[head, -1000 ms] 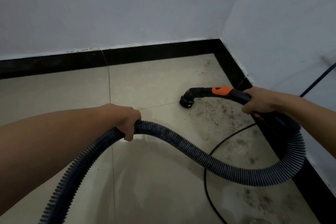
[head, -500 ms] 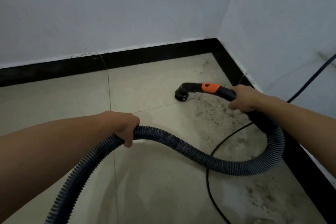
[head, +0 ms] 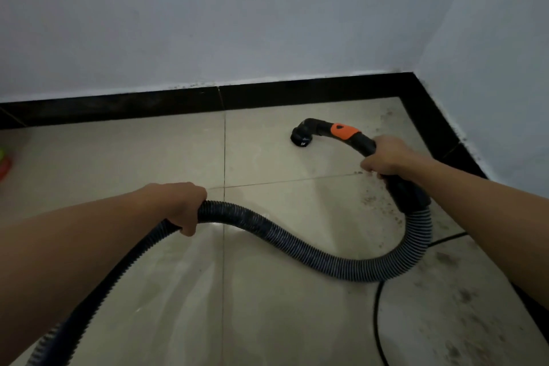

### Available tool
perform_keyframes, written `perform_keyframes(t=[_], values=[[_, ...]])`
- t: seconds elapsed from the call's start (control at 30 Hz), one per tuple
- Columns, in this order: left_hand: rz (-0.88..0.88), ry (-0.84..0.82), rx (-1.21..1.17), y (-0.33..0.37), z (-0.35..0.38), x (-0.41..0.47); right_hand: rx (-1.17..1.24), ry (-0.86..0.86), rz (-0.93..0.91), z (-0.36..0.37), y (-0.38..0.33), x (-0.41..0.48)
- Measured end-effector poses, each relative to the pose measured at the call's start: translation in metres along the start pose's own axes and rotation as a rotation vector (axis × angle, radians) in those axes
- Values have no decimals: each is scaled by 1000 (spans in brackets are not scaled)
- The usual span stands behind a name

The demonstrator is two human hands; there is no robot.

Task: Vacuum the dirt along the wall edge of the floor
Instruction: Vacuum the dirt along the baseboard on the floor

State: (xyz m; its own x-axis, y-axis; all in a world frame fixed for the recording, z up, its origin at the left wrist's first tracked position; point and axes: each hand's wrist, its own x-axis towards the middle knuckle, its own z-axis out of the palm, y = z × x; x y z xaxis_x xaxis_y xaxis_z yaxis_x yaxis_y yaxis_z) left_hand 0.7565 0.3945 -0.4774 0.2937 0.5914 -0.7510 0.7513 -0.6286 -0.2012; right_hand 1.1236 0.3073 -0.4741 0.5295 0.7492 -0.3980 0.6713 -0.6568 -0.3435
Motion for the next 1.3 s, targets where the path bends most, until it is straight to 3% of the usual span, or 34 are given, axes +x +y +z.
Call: perform_keyframes(t=[0.17,0.37,0.5,0.97,1.2,1.3], values=[[39,-10,1,9,-6,12,-15,-83,-46,7,7,-2],[117,25,-42,36,-26,37,35,72,103,-28,66,19],[139,10,-122,48,-36,51,164,100,83,-50,83,49],[113,-49,-274,47,-20,70,-138,281,177,-79,86,116],[147,-62,-180,53,-21,66,157,224,256,-86,108,87],[161,-55,-149,52,-20,62,170,233,211,-73,109,70]])
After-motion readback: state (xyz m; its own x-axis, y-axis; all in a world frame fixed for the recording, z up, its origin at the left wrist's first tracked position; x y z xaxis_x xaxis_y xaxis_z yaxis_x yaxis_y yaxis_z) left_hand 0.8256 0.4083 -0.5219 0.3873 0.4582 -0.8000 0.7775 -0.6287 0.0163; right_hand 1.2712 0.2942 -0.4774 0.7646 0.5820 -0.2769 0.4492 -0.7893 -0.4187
